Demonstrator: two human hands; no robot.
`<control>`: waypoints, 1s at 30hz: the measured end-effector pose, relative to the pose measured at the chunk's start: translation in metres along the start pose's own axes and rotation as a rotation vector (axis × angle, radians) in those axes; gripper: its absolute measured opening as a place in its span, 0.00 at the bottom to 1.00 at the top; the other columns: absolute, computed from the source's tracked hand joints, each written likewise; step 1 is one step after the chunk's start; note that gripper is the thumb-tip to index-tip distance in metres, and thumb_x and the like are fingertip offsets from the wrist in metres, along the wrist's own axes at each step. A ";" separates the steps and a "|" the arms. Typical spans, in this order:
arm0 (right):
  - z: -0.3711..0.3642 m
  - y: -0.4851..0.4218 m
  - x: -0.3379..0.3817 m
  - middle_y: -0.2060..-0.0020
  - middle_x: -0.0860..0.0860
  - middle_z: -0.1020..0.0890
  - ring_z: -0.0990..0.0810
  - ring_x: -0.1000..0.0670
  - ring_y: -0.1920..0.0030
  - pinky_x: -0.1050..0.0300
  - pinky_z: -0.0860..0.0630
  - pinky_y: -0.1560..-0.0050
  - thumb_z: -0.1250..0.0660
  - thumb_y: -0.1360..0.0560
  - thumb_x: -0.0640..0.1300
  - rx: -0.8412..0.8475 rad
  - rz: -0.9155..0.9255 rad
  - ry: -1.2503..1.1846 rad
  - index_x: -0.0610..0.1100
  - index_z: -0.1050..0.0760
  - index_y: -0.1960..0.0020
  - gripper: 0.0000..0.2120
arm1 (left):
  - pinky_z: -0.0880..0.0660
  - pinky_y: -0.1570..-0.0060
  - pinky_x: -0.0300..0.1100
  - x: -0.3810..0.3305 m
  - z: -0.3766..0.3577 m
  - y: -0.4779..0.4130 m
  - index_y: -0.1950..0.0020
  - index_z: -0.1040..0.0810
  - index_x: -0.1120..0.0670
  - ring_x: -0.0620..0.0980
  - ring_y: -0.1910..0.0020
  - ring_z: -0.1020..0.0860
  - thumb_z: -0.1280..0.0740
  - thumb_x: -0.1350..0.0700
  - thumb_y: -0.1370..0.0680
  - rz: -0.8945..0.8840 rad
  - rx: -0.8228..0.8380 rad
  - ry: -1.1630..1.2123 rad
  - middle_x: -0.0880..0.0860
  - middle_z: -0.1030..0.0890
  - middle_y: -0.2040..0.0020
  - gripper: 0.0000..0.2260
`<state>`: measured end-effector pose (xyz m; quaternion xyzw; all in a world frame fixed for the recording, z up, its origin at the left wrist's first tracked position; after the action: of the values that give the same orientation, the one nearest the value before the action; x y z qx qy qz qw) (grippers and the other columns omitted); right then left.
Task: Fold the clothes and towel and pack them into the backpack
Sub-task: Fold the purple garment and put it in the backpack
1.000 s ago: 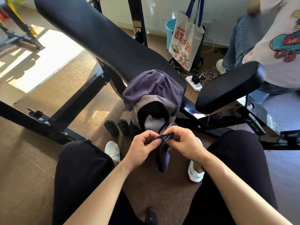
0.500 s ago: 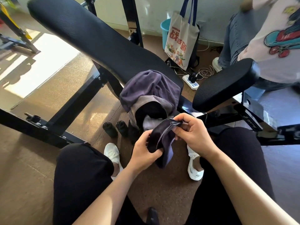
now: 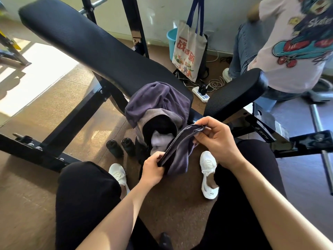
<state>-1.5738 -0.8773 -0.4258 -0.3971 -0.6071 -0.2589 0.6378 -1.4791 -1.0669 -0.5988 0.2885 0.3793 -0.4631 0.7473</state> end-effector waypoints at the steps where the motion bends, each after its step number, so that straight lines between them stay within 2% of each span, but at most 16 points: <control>1: 0.004 0.000 -0.001 0.59 0.50 0.17 0.18 0.49 0.60 0.56 0.19 0.55 0.32 0.24 0.30 -0.015 -0.004 -0.002 0.48 0.21 0.51 0.13 | 0.29 0.57 0.30 0.004 -0.001 0.000 0.52 0.18 0.45 0.41 0.58 0.21 0.29 0.69 0.31 0.023 0.032 -0.010 0.42 0.18 0.60 0.19; 3: 0.014 0.000 -0.006 0.59 0.49 0.16 0.17 0.50 0.58 0.56 0.19 0.53 0.32 0.23 0.30 -0.056 -0.014 0.040 0.45 0.22 0.50 0.11 | 0.30 0.57 0.27 0.011 0.001 0.001 0.53 0.18 0.44 0.39 0.58 0.20 0.27 0.70 0.31 0.071 0.107 -0.033 0.41 0.17 0.60 0.20; 5: 0.026 0.000 -0.014 0.58 0.49 0.16 0.16 0.49 0.56 0.52 0.19 0.50 0.32 0.23 0.29 -0.107 -0.021 0.128 0.47 0.21 0.50 0.13 | 0.27 0.55 0.32 0.015 0.006 0.002 0.53 0.18 0.44 0.40 0.56 0.19 0.28 0.71 0.33 0.085 0.216 -0.029 0.43 0.16 0.58 0.22; 7: 0.036 0.001 -0.025 0.58 0.49 0.16 0.16 0.48 0.55 0.50 0.19 0.48 0.31 0.23 0.29 -0.156 -0.038 0.185 0.50 0.20 0.52 0.15 | 0.24 0.55 0.38 0.017 0.013 0.005 0.49 0.16 0.49 0.43 0.54 0.18 0.32 0.74 0.33 0.117 0.346 0.008 0.47 0.16 0.55 0.23; 9: 0.043 0.002 -0.035 0.59 0.49 0.16 0.16 0.48 0.55 0.50 0.20 0.49 0.31 0.23 0.29 -0.192 -0.062 0.203 0.47 0.20 0.51 0.13 | 0.22 0.60 0.35 0.014 0.019 0.012 0.45 0.17 0.54 0.44 0.54 0.19 0.37 0.78 0.31 0.234 0.416 0.104 0.50 0.16 0.54 0.24; 11: 0.047 0.003 -0.043 0.60 0.50 0.16 0.16 0.48 0.55 0.52 0.21 0.49 0.31 0.23 0.29 -0.206 -0.084 0.202 0.43 0.21 0.51 0.10 | 0.23 0.65 0.35 0.014 0.025 0.017 0.49 0.16 0.55 0.47 0.56 0.20 0.43 0.79 0.29 0.369 0.352 0.250 0.52 0.16 0.56 0.25; 12: 0.047 0.003 -0.045 0.60 0.50 0.16 0.16 0.48 0.55 0.52 0.21 0.49 0.31 0.23 0.29 -0.202 -0.088 0.196 0.43 0.21 0.51 0.10 | 0.23 0.64 0.36 0.018 0.027 0.019 0.51 0.16 0.56 0.51 0.55 0.20 0.45 0.78 0.28 0.445 0.284 0.328 0.54 0.16 0.56 0.25; 15: 0.043 0.006 -0.047 0.58 0.49 0.16 0.16 0.48 0.54 0.52 0.20 0.47 0.31 0.23 0.29 -0.167 -0.085 0.196 0.43 0.21 0.51 0.10 | 0.20 0.54 0.46 0.032 0.035 0.023 0.53 0.14 0.57 0.57 0.49 0.20 0.45 0.74 0.24 0.621 0.092 0.404 0.57 0.16 0.53 0.22; 19: 0.032 0.010 -0.043 0.57 0.48 0.16 0.17 0.49 0.54 0.53 0.20 0.49 0.31 0.24 0.29 -0.137 -0.034 0.213 0.42 0.21 0.50 0.10 | 0.23 0.62 0.37 0.033 0.035 0.026 0.55 0.13 0.52 0.50 0.55 0.19 0.41 0.68 0.19 0.526 0.034 0.215 0.53 0.15 0.56 0.19; 21: 0.031 0.009 -0.040 0.58 0.51 0.16 0.17 0.50 0.55 0.56 0.19 0.50 0.31 0.24 0.29 -0.162 -0.018 0.199 0.42 0.21 0.50 0.09 | 0.22 0.61 0.40 0.030 0.034 0.027 0.57 0.14 0.51 0.49 0.57 0.19 0.39 0.67 0.20 0.476 0.048 0.156 0.53 0.15 0.59 0.18; 24: 0.033 0.010 -0.041 0.59 0.54 0.16 0.17 0.53 0.56 0.61 0.21 0.52 0.31 0.23 0.28 -0.213 -0.026 0.173 0.42 0.21 0.51 0.10 | 0.19 0.54 0.48 0.032 0.033 0.025 0.55 0.14 0.52 0.51 0.54 0.17 0.39 0.70 0.23 0.434 0.102 0.073 0.53 0.14 0.56 0.18; 27: 0.034 0.009 -0.043 0.59 0.52 0.16 0.18 0.53 0.56 0.61 0.22 0.52 0.32 0.23 0.29 -0.245 -0.044 0.159 0.43 0.21 0.51 0.10 | 0.21 0.58 0.47 0.028 0.030 0.028 0.55 0.17 0.54 0.54 0.54 0.17 0.40 0.73 0.27 0.381 0.132 0.085 0.56 0.15 0.56 0.18; 30: 0.041 0.008 -0.045 0.59 0.49 0.17 0.18 0.53 0.57 0.61 0.21 0.53 0.34 0.21 0.29 -0.322 -0.072 0.122 0.42 0.21 0.51 0.09 | 0.29 0.62 0.47 0.016 0.029 0.031 0.59 0.26 0.55 0.52 0.59 0.24 0.39 0.74 0.29 0.261 0.111 0.128 0.56 0.21 0.61 0.14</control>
<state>-1.5960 -0.8462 -0.4738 -0.4555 -0.5320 -0.3990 0.5919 -1.4374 -1.0847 -0.5943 0.4053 0.3593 -0.3630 0.7582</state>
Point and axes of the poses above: each hand's wrist, its own y-axis away from the middle knuckle, its own z-axis out of the back of the hand, x = y × z, the point moved 5 cm from there along -y, towards the middle knuckle
